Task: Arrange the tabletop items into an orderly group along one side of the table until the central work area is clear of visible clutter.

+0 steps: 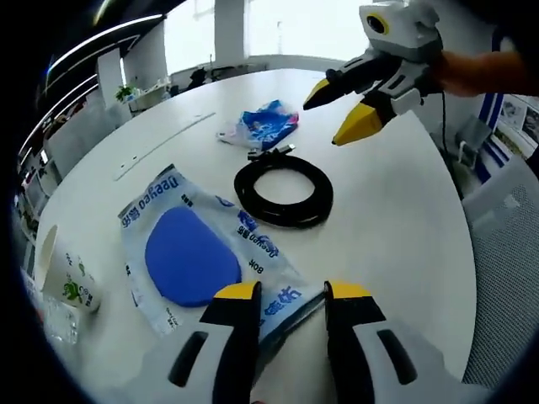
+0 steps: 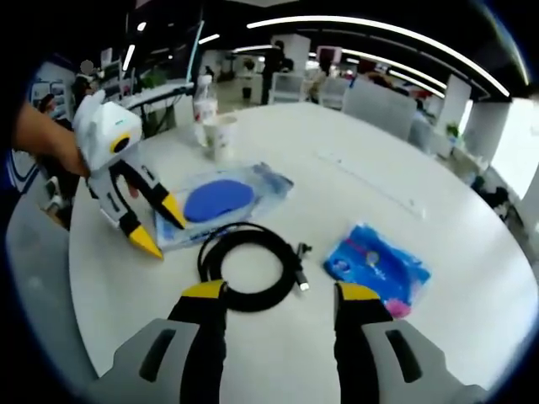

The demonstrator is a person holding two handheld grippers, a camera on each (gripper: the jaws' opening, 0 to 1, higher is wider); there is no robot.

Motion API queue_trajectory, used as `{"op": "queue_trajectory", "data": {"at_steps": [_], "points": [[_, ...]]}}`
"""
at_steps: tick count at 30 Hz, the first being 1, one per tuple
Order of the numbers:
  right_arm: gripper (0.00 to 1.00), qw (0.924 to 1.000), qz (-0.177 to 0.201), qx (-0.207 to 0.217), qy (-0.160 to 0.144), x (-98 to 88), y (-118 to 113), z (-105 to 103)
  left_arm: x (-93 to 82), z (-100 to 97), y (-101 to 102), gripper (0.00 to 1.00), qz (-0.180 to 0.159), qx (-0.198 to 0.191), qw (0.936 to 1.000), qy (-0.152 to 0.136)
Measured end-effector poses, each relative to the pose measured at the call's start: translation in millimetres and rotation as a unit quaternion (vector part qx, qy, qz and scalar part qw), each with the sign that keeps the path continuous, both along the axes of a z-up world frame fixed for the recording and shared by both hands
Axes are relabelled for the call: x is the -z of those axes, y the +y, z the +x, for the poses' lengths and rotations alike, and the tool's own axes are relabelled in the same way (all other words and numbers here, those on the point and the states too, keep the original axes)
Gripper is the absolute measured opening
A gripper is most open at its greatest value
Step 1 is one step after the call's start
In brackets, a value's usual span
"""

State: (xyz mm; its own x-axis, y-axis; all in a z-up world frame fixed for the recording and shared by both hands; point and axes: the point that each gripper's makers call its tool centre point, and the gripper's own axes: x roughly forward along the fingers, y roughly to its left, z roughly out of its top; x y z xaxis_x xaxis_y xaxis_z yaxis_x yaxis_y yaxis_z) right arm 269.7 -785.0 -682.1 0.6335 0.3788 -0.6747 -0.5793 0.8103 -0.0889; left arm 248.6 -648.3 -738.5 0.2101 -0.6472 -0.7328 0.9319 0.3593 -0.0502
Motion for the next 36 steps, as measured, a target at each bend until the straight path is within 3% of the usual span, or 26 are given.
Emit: {"op": "queue_trajectory", "data": {"at_steps": [4, 24, 36], "points": [[0.46, 1.0, 0.001, -0.004, -0.003, -2.1, 6, 5, 2.0, -0.2, 5, 0.33, 0.026, 0.011, 0.9994, -0.021], [0.46, 0.9994, 0.009, -0.034, -0.003, 0.2, 36, 19, 2.8, 14.1, 51, 0.42, 0.051, -0.039, 0.9971, -0.04], [0.44, 0.9986, 0.008, -0.052, 0.001, 2.9, 47, 28, 0.4, 22.2, 67, 0.44, 0.063, -0.06, 0.9948, -0.052]]}}
